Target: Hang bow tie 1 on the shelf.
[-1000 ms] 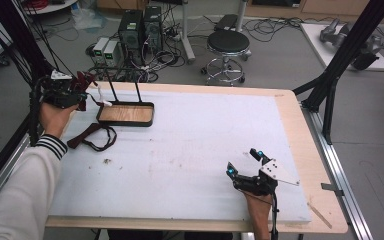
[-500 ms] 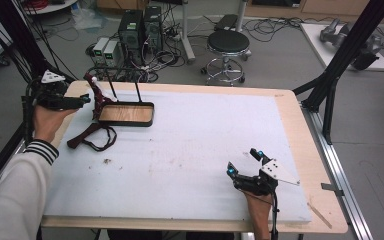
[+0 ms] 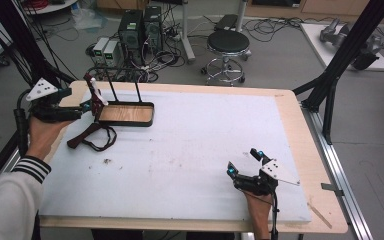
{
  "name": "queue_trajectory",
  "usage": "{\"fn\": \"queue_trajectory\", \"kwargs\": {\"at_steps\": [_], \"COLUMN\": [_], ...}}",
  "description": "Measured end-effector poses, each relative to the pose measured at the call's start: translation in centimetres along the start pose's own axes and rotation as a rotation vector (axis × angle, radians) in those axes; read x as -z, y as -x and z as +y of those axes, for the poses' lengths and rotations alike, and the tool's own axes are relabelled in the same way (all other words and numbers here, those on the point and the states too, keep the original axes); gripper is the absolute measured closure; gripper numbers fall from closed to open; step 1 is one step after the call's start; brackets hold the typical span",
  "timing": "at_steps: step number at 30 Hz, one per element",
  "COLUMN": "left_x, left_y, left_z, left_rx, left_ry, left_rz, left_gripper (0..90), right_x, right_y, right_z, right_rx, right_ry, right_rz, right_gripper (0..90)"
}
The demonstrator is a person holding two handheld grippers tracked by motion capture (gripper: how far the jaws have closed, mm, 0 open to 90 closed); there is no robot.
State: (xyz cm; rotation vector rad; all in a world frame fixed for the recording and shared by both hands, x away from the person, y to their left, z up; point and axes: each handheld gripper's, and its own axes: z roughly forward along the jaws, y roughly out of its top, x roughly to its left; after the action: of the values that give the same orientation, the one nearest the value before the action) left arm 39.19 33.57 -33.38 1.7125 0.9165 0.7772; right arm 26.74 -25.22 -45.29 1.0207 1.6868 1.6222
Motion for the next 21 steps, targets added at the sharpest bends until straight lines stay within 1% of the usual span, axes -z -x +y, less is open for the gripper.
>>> {"fn": "queue_trajectory", "kwargs": {"at_steps": [4, 6, 9, 13, 15, 19, 21], "left_x": [0.3, 0.6, 1.2, 2.0, 2.3, 3.0, 3.3], "left_y": [1.0, 1.4, 2.1, 3.0, 3.4, 4.2, 4.4], "left_z": [-0.6, -0.8, -1.0, -1.4, -1.6, -2.1, -2.5], "left_rx": [-0.004, 0.000, -0.006, -0.012, -0.021, -0.019, -0.014], "left_ry": [0.025, 0.040, 0.058, 0.089, 0.101, 0.142, 0.150], "left_rz": [-0.049, -0.072, -0.102, -0.138, -0.152, -0.188, -0.204], "left_gripper": [14.4, 14.4, 14.4, 14.5, 14.4, 14.4, 14.5], "right_x": [0.0, 0.0, 0.0, 0.0, 0.0, 0.0, 0.0], "right_y": [0.0, 0.0, 0.0, 0.0, 0.0, 0.0, 0.0], "right_z": [0.0, 0.0, 0.0, 0.0, 0.0, 0.0, 0.0], "right_rx": [-0.001, -0.002, 0.000, 0.002, -0.001, 0.004, 0.005], "right_ry": [0.000, -0.002, -0.001, 0.001, -0.001, 0.002, 0.002], "right_rz": [0.001, -0.001, 0.001, 0.001, 0.002, 0.000, 0.000], "right_gripper": [2.8, 2.8, 2.8, 2.8, 2.8, 2.8, 2.8]}}
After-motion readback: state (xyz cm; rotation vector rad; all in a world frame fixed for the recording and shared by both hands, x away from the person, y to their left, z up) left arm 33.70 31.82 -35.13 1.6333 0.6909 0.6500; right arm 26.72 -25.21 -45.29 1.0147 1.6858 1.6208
